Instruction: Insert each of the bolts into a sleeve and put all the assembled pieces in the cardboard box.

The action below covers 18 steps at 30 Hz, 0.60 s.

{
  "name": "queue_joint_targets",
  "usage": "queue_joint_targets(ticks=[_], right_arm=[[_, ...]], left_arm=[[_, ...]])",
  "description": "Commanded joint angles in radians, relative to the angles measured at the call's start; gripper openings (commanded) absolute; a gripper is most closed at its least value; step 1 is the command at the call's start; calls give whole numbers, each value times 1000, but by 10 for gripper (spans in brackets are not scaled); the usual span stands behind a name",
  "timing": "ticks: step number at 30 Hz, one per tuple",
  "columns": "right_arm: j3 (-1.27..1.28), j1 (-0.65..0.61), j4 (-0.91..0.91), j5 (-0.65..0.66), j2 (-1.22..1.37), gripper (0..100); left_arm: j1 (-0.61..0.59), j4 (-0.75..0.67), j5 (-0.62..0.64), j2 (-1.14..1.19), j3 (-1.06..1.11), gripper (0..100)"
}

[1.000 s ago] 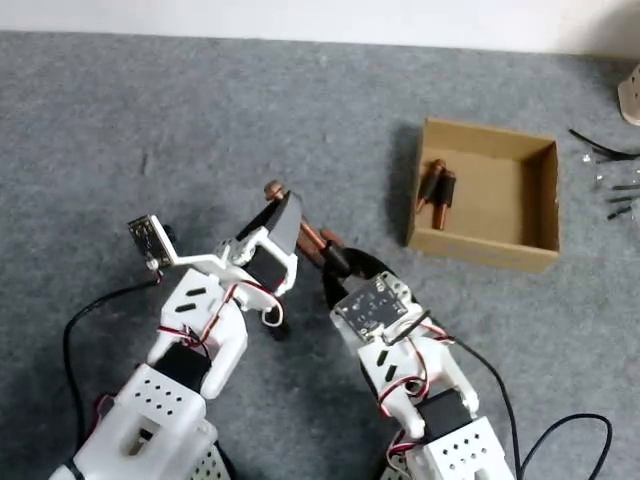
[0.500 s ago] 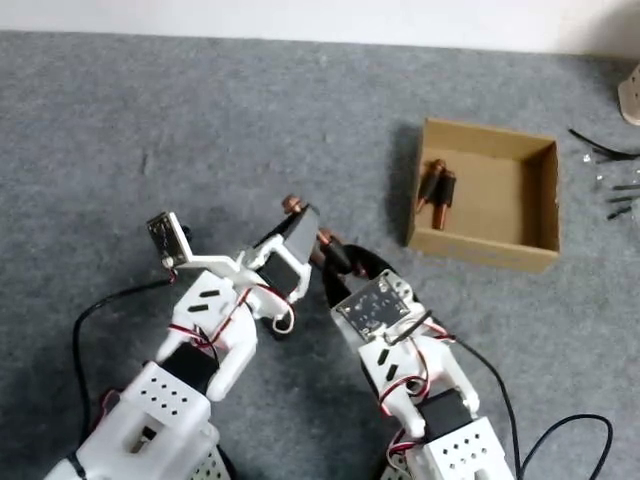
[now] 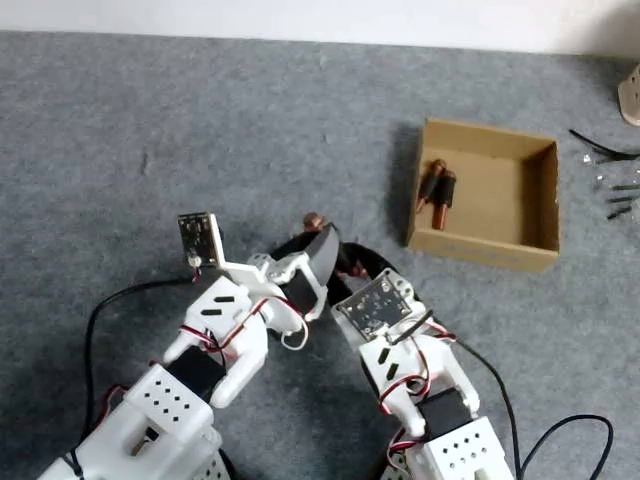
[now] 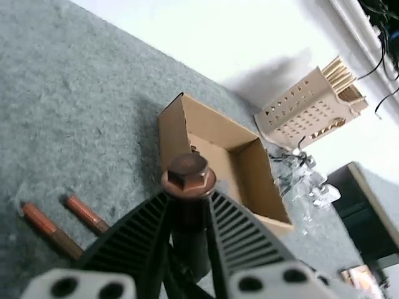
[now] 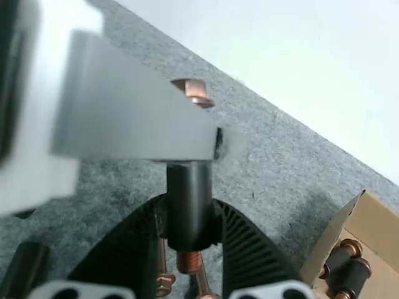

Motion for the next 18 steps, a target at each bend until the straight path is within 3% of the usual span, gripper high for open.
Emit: queue_joint_targets(ticks=[1, 5, 11, 18], right_arm=[[136, 53, -56, -9, -16, 5], [136, 62, -58, -11, -16, 5], [136, 67, -58, -11, -16, 5], [136, 68, -58, -11, -16, 5]], left_arm=[[19, 48, -89, 7, -15, 8], [70, 141, -127, 15, -25, 54], [171, 250, -140, 16, -22, 348], [153, 264, -135, 8, -21, 342]])
